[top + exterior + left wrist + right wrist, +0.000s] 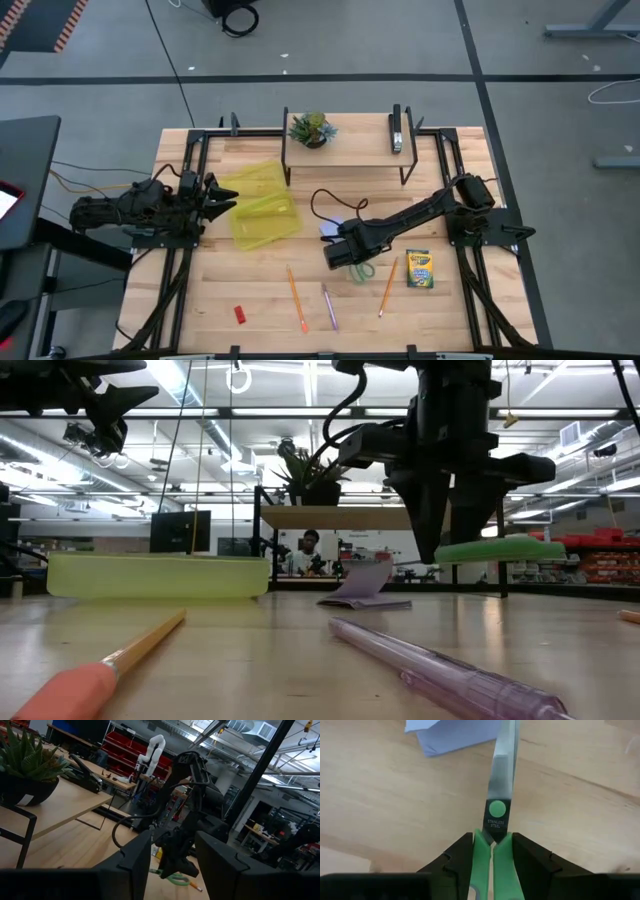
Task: Pack school essentials
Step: Put the green scissors into the yellow supply box
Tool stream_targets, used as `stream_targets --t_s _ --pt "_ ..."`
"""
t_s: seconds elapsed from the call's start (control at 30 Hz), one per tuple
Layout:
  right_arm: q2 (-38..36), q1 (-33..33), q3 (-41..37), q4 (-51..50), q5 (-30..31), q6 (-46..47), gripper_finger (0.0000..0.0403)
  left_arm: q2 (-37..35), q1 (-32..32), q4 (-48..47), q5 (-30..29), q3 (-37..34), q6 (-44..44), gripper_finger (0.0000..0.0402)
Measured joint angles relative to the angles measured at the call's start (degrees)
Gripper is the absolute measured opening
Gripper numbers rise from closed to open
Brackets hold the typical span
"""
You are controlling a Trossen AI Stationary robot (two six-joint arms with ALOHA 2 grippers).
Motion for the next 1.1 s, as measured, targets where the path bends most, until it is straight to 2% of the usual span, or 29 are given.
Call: stream_targets --t_s 0.57,1.1 --pt "-0.07 -1.36 7.41 -1.01 3.10 -10.09 0.0138 0.00 0.00 0.20 0.02 0.00 0.02 0.0162" --pt "-0.07 -8.15 7.41 14.81 -0.39 -26.58 0.0138 0.00 0.00 1.67 0.11 0.00 -1.83 0.0162"
